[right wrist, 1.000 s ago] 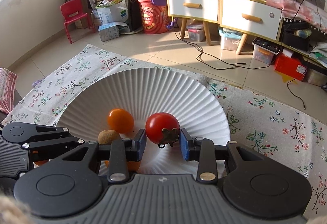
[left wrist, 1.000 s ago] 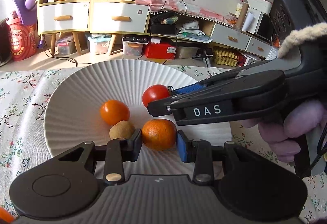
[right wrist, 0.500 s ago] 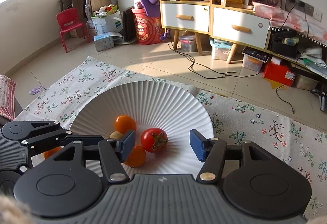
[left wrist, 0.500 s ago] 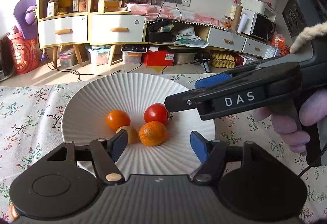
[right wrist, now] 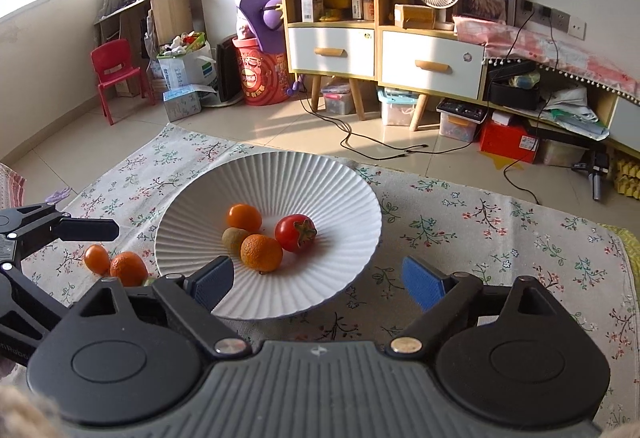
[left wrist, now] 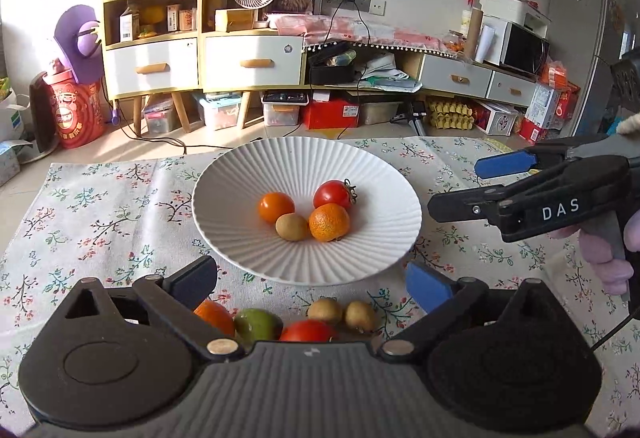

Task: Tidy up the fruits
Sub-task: 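Move the left tool to an orange tomato while the right tool approaches a kiwi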

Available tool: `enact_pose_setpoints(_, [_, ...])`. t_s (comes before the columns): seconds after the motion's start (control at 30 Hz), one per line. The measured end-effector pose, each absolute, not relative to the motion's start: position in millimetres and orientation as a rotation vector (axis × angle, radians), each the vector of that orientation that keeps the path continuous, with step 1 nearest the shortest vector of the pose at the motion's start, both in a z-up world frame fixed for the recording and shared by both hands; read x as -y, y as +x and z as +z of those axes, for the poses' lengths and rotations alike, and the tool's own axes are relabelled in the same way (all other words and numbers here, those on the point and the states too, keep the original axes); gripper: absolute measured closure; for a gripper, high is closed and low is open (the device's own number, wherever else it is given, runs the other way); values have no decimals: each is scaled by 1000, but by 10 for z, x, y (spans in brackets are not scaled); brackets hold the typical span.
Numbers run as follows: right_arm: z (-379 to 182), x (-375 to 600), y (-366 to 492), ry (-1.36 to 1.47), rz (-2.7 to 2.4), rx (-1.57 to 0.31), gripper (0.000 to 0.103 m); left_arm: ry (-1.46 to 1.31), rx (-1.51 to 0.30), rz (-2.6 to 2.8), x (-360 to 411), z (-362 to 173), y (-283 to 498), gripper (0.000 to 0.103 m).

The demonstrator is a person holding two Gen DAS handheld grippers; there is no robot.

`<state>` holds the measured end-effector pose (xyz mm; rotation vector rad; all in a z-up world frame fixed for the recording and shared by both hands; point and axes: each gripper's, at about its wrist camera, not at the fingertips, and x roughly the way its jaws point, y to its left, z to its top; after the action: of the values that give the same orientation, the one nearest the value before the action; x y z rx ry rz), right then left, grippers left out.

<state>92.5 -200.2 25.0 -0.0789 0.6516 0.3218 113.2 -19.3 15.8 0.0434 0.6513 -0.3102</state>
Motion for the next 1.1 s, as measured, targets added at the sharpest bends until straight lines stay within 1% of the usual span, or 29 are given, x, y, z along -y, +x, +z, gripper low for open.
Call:
enact_pose_setpoints(0.17, [119, 1940, 706, -121, 290, -662, 9, 95, -671, -276, 80, 121, 992, 9])
enact_pose_setpoints(0.23, [79, 1906, 616, -123, 291, -667, 4, 101, -675, -263, 26, 110, 942, 9])
enact_pose_setpoints(0.43, [-31, 1802, 457, -88, 282, -696, 1, 77, -682, -225, -181, -19, 795, 9])
enact_pose_setpoints(0.6, [-160, 1693, 303, -83, 293, -700, 1, 111, -680, -195, -322, -119, 697, 9])
enact_pose_setpoints(0.93, [-354, 1550, 121, -79, 313, -704, 1, 36, -686, -86, -685, -266, 652, 9])
enact_pose_setpoints(1.1, [-432, 1419, 38, -118, 322, -702, 1, 53, -687, -57, -719, -334, 671, 9])
